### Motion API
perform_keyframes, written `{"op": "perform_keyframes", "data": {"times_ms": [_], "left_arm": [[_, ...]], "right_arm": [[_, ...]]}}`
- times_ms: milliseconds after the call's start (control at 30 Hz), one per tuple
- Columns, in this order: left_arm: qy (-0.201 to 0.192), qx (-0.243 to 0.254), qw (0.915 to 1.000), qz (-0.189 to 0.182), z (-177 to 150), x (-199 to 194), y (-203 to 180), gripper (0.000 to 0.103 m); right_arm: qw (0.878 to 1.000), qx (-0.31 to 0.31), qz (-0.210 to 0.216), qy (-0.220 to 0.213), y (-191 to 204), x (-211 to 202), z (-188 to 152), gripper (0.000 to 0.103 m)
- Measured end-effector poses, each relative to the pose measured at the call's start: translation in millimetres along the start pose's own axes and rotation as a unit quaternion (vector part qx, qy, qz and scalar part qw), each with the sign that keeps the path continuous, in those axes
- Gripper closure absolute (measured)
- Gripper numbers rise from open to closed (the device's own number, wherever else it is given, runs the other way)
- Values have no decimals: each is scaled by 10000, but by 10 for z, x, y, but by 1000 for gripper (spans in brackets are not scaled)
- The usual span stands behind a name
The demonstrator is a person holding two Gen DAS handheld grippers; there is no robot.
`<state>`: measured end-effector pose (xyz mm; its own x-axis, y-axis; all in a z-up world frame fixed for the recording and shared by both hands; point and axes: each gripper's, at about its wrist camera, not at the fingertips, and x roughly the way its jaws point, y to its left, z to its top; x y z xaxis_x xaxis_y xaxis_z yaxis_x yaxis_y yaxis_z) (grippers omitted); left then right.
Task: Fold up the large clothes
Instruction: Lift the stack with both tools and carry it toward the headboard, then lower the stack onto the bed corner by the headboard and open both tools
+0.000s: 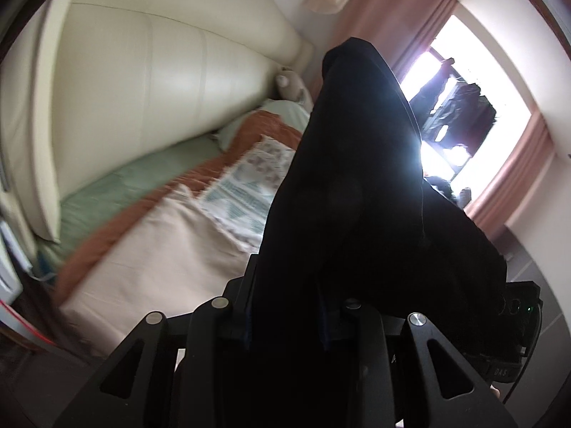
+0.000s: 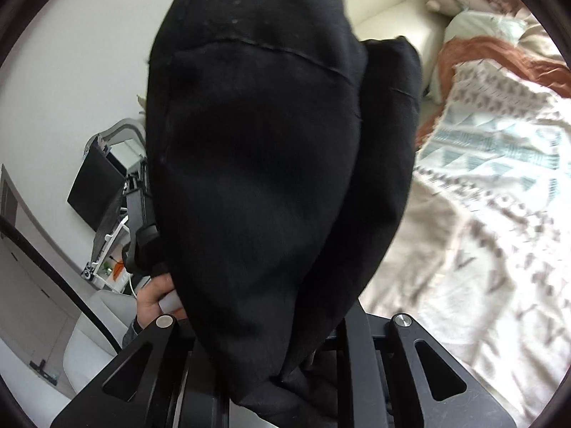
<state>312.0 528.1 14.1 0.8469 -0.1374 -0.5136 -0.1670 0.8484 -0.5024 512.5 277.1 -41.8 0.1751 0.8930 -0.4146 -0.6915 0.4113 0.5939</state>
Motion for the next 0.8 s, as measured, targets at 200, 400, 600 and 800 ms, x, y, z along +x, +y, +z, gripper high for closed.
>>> {"op": "perform_keyframes", "data": {"times_ms": [200,400,600,800], "left_arm": [[60,105,9980,614,168,-15,248,75],[251,115,9946,1002,236,299,424,75],[560,-11,9912,1202,316,820,604,76],[703,-101,9795,1886,372,1275,706,63]], "right_arm": [[9983,336,442,162,-19,768,73,90],[9936,887,654,230,-274,1397,108,89],[9906,1251,511,205,-642,1776,237,90],[9892,1467,-42,45,-1059,2017,436,90]]}}
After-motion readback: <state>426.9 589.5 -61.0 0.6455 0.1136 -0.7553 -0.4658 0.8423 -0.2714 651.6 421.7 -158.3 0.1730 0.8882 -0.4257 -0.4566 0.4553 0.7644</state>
